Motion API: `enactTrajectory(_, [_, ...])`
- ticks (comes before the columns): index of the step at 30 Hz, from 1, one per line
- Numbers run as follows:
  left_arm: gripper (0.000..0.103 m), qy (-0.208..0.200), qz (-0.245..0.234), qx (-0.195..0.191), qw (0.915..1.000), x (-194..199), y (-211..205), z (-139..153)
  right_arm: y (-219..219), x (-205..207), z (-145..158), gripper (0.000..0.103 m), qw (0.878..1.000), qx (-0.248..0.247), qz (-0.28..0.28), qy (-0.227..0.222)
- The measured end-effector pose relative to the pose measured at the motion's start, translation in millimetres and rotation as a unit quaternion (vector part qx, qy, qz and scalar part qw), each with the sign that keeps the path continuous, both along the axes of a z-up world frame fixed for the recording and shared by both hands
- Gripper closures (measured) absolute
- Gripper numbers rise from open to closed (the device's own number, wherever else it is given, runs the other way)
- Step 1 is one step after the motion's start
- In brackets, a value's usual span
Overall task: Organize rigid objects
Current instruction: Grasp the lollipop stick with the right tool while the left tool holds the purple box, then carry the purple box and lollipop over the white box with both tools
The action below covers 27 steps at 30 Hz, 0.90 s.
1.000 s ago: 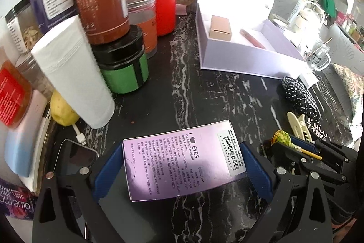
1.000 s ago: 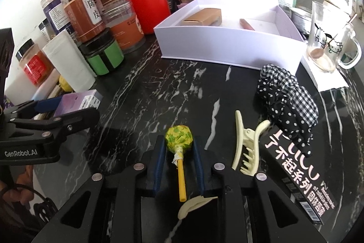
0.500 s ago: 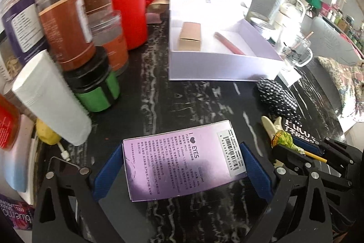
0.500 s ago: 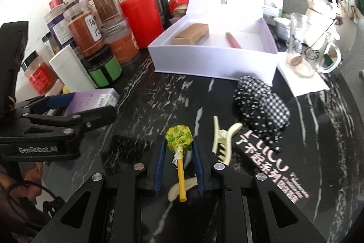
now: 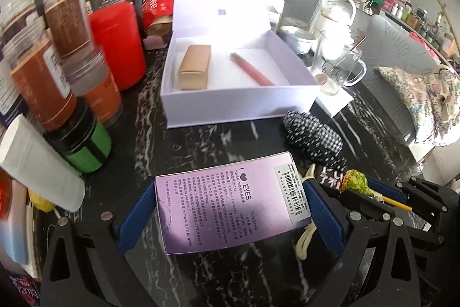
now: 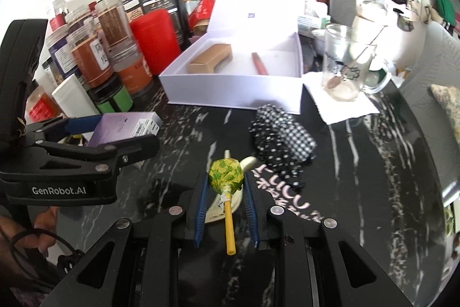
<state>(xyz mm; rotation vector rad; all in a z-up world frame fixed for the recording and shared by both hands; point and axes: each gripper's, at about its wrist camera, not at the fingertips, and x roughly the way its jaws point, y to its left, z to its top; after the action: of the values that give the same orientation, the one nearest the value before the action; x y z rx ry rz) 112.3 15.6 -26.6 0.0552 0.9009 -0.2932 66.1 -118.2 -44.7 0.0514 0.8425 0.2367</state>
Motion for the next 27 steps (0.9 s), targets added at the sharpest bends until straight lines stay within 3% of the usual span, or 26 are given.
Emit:
enactTrajectory(13, [0.003, -0.027, -0.016, -0.001, 0.9995, 24.1, -26.0, 24.8, -21.4, 7.9, 19.8, 0.079, 1.0, -0.004, -0.009, -0.017])
enactTrajectory(27, [0.003, -0.049, -0.018, -0.01, 0.9986, 51.0, -33.2, 46.3, -29.5, 42.6, 44.7, 0.079, 0.999, -0.003, 0.016, -0.04])
